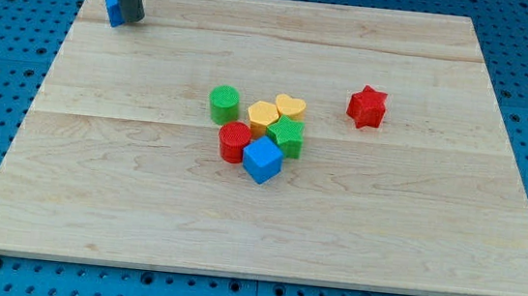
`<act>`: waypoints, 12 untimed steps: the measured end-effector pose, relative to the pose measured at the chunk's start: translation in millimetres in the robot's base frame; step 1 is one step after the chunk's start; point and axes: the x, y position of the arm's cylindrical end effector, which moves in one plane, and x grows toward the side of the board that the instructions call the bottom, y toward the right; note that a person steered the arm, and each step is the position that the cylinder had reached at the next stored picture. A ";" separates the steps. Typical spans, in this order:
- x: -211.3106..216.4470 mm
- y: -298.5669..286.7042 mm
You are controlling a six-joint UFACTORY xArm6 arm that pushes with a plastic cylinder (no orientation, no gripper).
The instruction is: Push blue triangle towards the group of blocks
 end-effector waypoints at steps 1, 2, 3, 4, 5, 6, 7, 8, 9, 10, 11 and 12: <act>0.0 0.0; 23.2 0.0; 30.0 -1.3; 32.6 -4.7; 52.9 -43.4; 39.5 -88.0; 12.4 -101.3; -14.3 -43.8; -22.3 11.2; -40.9 32.1; -60.9 38.8; -14.3 78.2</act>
